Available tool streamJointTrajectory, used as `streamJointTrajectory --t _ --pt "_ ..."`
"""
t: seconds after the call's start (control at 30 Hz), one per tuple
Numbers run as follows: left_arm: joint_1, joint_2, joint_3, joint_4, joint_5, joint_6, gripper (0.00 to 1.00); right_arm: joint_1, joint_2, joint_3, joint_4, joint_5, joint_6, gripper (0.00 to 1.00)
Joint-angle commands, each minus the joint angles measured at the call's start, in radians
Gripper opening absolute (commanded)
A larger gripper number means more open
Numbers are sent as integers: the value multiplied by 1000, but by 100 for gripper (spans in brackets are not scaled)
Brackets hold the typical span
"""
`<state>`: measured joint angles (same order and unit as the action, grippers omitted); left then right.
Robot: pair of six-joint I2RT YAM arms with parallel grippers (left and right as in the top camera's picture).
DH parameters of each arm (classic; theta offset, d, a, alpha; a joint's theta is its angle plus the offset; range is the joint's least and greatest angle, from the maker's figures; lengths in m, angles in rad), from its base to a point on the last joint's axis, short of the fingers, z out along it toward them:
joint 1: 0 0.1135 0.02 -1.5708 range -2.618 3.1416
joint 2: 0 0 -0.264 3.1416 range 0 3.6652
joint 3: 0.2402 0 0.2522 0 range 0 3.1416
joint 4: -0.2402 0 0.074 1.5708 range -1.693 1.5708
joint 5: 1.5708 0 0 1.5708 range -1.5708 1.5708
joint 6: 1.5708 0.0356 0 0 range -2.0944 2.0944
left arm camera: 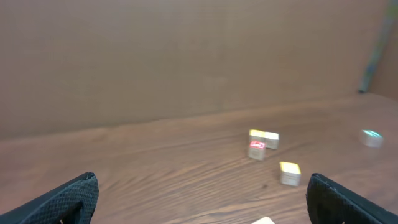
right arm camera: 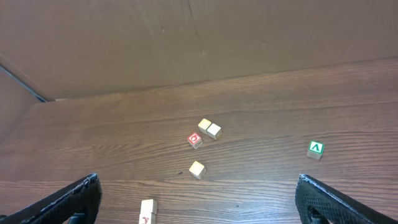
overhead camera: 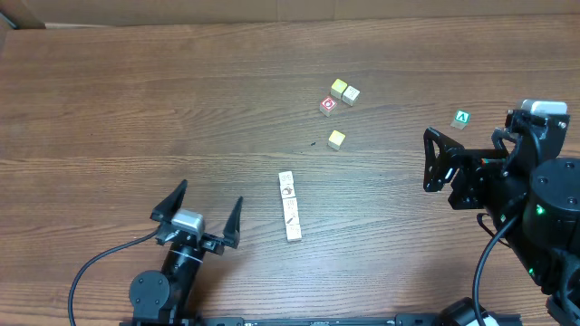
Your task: Flip 5 blocks
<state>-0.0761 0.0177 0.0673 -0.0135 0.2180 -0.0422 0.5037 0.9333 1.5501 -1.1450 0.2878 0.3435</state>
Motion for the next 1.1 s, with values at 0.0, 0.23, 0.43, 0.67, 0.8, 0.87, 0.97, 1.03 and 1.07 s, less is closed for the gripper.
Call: streamJointTrajectory --t 0.0,0.23,0.43,0.67,0.8,0.87,0.97,1.03,1.07 --pt "5 -14 -28 9 -134 -77 99 -4 -6 9 5 6 -4 100" --pt "13 -14 -63 -59 -207 -69 100 -4 -6 9 5 6 -4 100" --pt "19 -14 -63 -67 -207 37 100 -4 -6 9 5 6 -4 100" --pt "19 -14 -63 -64 -207 36 100 -4 -6 9 5 6 -4 100" --pt "19 -14 -63 -64 -207 36 100 -4 -6 9 5 6 -4 100" --pt "19 -14 -63 -64 -207 35 100 -4 -6 9 5 6 -4 100" --pt "19 -14 -63 -64 -207 36 100 -4 -6 9 5 6 -4 100" --pt "19 -14 -63 -64 -207 36 100 -4 -6 9 5 6 -4 100" --pt "19 -14 -63 -64 -207 35 100 -4 -6 9 5 6 -4 100"
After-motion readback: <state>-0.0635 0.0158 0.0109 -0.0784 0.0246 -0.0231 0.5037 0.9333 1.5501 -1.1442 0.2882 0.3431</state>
